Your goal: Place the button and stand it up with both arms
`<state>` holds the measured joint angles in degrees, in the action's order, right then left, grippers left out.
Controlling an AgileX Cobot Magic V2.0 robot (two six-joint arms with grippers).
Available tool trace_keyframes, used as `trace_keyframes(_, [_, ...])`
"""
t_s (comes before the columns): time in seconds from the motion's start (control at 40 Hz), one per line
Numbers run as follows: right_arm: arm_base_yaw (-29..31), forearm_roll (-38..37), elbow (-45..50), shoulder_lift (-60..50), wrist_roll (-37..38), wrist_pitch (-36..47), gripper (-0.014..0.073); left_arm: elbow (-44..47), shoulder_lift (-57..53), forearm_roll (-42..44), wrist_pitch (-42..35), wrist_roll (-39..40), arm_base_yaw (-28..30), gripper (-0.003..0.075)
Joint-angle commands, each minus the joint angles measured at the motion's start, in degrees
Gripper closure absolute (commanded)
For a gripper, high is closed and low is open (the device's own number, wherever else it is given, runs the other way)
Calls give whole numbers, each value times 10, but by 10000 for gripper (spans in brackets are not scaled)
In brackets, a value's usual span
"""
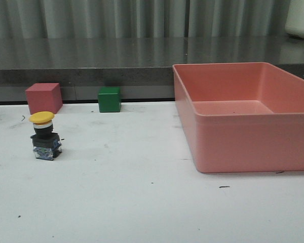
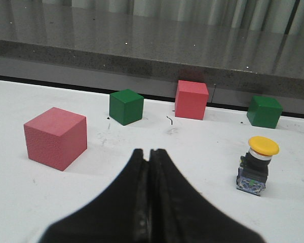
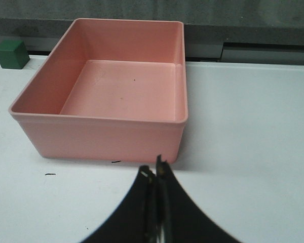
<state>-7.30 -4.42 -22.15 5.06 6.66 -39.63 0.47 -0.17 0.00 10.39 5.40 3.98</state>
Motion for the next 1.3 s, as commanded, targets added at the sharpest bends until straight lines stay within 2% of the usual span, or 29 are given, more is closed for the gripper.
trace_keyframes(0.0, [4,-6,-14,7,-4,40,655,9,-14,-7,-49,2,1,740])
trace_keyframes(0.63, [4,-6,-10,7,-4,49,655,9,-14,-7,-49,2,1,740])
trace_keyframes(0.78, [4,-6,40,7,-4,155,655,9,-14,-7,-49,2,1,740])
trace_keyframes(0.95, [4,-6,144,6,-4,301,655,9,-14,-7,-49,2,1,740])
trace_keyframes(1.1, [4,-6,230,-3,-4,387,655,9,-14,-7,-49,2,1,740])
trace_keyframes(1.28, [22,-3,235,-16,-4,365,655,9,-14,-7,-49,2,1,740])
